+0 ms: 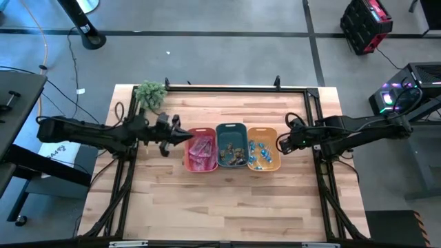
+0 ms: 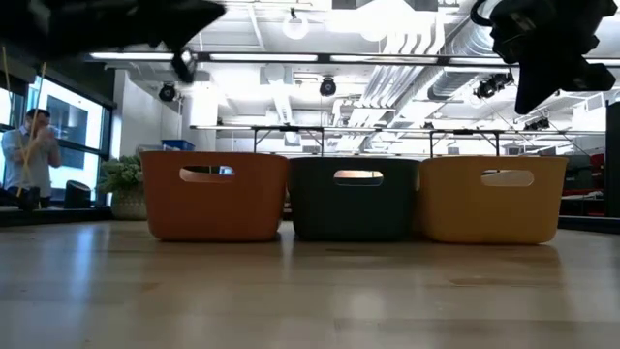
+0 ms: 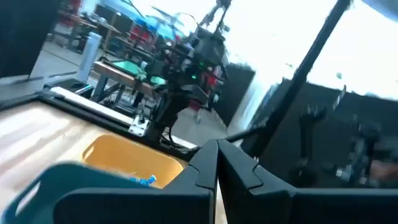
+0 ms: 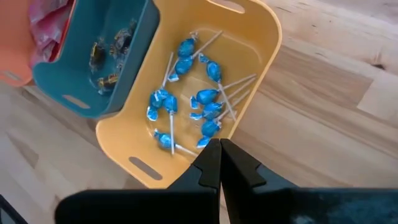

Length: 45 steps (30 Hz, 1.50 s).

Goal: Sort candy
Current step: Return to Home Position

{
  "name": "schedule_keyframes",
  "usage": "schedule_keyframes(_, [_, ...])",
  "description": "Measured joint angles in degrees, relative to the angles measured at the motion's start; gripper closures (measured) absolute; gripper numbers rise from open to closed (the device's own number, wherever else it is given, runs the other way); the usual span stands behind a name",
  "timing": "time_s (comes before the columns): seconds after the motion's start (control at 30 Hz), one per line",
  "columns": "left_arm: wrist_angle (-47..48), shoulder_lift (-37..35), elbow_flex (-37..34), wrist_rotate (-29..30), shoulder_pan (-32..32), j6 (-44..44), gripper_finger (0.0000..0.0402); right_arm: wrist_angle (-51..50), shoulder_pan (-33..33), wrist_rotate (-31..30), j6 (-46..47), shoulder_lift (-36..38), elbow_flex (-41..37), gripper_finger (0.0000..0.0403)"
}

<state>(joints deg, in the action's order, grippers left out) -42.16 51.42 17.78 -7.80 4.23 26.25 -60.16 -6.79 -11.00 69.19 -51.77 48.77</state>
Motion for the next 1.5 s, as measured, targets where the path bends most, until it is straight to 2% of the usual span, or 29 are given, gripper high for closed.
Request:
schedule_keyframes(0.13, [-3.83,-6.5,-8.04,4.04,-0.64,3.92,0.0401,0.0,0.0,-0.06,0.26,0.0,0.0,0.0403])
schedule_keyframes(0.37, [-0.37,-14.99,-14.71,6.72,-1.07,5.18,0.0402,0.02,0.0,0.55,0.41,0.0,0.0,0.0403])
schedule_keyframes(0.5, [0.28,-17.34,-16.89,8.06,-1.07,5.2,0.0401,0.04,0.0,2.69,-0.49,0.1,0.0,0.0403])
schedule_keyframes(0.63, [5.06,-17.68,-17.05,10.56,-1.05,6.33,0.0402,0.03,0.0,3.42,-4.11,0.11,0.0,0.0403])
schedule_keyframes(0.77, [7.33,-17.72,-17.09,7.52,-1.44,8.02,0.0402,1.73,0.0,3.63,-9.75,2.01,-2.32,0.0403])
schedule_keyframes(0.87, [9.2,-17.68,-17.09,4.97,-2.09,6.62,0.0402,6.83,0.0,6.32,-11.36,7.14,-8.44,0.0403])
schedule_keyframes(1.0, [12.31,-17.68,-17.09,4.9,-2.45,1.99,0.0401,15.38,0.0,8.52,-13.19,16.29,-18.53,0.0403])
schedule_keyframes(1.13, [14.87,-17.68,-17.09,5.01,-2.45,1.43,0.0401,27.91,0.0,10.26,-18.42,24.23,-25.35,0.0403])
schedule_keyframes(1.23, [15.8,-17.68,-17.09,5.06,-2.45,2.1,0.0401,38.42,0.11,10.49,-25.96,27.62,-27.93,0.0403])
schedule_keyframes(1.37, [15.93,-17.68,-17.09,5.06,-2.45,2.07,0.0401,47.45,2.13,9.99,-41.29,28.68,-28.22,0.0403])
schedule_keyframes(1.5, [15.87,-17.68,-17.09,5.06,-2.45,2.07,0.0401,50.14,5.67,11.58,-45.25,28.73,-28.24,0.0403])
